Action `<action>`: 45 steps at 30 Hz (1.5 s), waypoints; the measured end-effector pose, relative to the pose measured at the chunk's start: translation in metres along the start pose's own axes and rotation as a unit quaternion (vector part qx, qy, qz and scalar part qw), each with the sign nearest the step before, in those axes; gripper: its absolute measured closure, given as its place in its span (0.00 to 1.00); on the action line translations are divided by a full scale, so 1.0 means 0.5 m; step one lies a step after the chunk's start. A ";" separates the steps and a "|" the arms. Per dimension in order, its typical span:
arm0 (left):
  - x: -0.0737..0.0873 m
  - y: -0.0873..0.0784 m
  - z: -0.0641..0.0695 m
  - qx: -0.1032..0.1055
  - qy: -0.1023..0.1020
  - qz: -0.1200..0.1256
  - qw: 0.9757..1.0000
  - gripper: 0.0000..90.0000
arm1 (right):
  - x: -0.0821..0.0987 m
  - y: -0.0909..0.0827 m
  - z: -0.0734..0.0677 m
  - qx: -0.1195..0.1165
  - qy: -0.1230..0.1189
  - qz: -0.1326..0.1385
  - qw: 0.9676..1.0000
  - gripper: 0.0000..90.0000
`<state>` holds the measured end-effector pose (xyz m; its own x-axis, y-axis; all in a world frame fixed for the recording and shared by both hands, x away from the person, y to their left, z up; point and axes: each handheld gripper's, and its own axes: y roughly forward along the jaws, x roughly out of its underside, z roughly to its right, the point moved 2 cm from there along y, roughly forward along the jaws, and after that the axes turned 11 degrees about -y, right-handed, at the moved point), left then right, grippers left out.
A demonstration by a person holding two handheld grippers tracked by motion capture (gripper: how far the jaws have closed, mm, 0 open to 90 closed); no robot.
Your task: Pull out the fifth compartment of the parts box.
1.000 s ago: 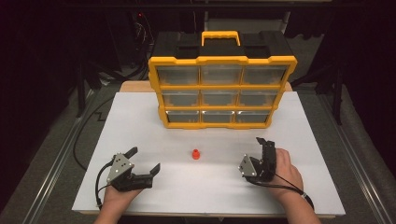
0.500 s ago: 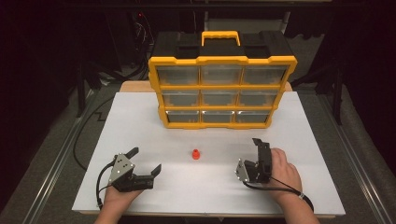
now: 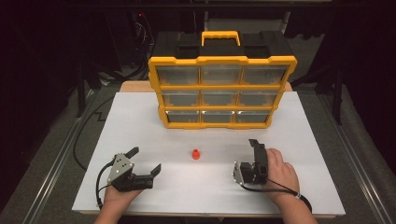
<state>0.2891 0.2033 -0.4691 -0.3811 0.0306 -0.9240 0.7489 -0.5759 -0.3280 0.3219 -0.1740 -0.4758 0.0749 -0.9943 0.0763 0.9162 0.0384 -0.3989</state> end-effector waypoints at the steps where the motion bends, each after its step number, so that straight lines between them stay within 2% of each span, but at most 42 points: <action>1: 0.000 0.001 0.000 -0.001 0.000 0.001 1.000 0.00 | -0.003 0.000 -0.001 0.002 -0.001 0.000 1.000 0.04; 3: 0.000 0.002 0.001 -0.001 0.004 0.003 1.000 0.00 | -0.009 0.002 -0.002 0.012 -0.007 0.007 1.000 0.06; 5: 0.000 0.002 0.001 -0.002 0.005 0.010 1.000 0.00 | -0.019 0.003 -0.001 0.007 -0.013 0.002 1.000 0.08; 12: 0.000 0.005 -0.004 0.004 -0.001 0.005 1.000 0.00 | -0.044 0.013 0.000 0.015 -0.012 0.004 1.000 0.16; 21: -0.001 0.007 -0.004 0.008 -0.002 0.012 1.000 0.00 | -0.067 0.021 0.011 0.022 -0.004 0.006 1.000 0.18; 25: -0.001 0.008 -0.004 0.011 -0.004 0.009 1.000 0.00 | -0.076 0.027 0.018 0.036 -0.005 0.006 0.999 0.21; 29: -0.001 0.009 -0.004 0.012 -0.004 0.009 1.000 0.00 | -0.085 0.033 0.033 0.052 -0.002 0.002 0.999 0.26; 33: 0.000 0.011 -0.004 0.013 -0.008 0.007 1.000 0.00 | -0.090 0.038 0.042 0.054 -0.002 -0.006 0.999 0.28; 36: 0.000 0.012 -0.005 0.016 -0.013 0.006 1.000 0.00 | -0.099 0.045 0.056 0.071 0.008 -0.003 0.997 0.31; 45: -0.001 0.012 -0.003 0.019 -0.012 0.012 1.000 0.00 | -0.114 0.049 0.086 0.085 0.010 -0.001 0.996 0.33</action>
<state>0.2946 0.2012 -0.4711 -0.3778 -0.0032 -0.9259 0.7362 -0.6074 -0.2983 0.3570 -0.1122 -0.4508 0.0667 -0.9961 0.0584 0.9697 0.0509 -0.2387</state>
